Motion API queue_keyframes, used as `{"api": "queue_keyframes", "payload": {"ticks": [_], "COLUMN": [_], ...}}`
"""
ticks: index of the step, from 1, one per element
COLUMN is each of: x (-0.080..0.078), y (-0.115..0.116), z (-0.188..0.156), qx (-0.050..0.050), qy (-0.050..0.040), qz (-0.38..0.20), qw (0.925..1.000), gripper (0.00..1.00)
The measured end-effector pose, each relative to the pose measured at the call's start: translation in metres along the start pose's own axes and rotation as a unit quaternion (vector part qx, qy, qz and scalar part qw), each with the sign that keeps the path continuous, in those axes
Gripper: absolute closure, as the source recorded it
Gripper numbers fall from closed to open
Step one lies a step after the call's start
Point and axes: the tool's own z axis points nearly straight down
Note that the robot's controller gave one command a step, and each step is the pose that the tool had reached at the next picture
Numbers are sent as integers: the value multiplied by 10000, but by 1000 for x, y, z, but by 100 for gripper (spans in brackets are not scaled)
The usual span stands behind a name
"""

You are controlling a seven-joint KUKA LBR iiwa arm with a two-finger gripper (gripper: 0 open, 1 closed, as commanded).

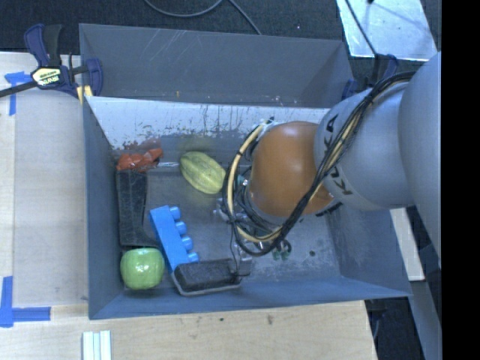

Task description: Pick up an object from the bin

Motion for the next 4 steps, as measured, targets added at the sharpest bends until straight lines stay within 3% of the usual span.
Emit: {"api": "queue_keyframes", "payload": {"ticks": [1, 2, 3, 4], "x": [5, 3, 8, 11], "y": [4, 34, 35, 22], "z": [3, -6, 23, 21], "qx": [-4, 0, -6, -2], "qy": [17, -26, -3, -86], "qz": [-65, -485, -312, -2197], "qw": [10000, 9988, 9995, 9755], "gripper": [0, 0, 0, 100]}}
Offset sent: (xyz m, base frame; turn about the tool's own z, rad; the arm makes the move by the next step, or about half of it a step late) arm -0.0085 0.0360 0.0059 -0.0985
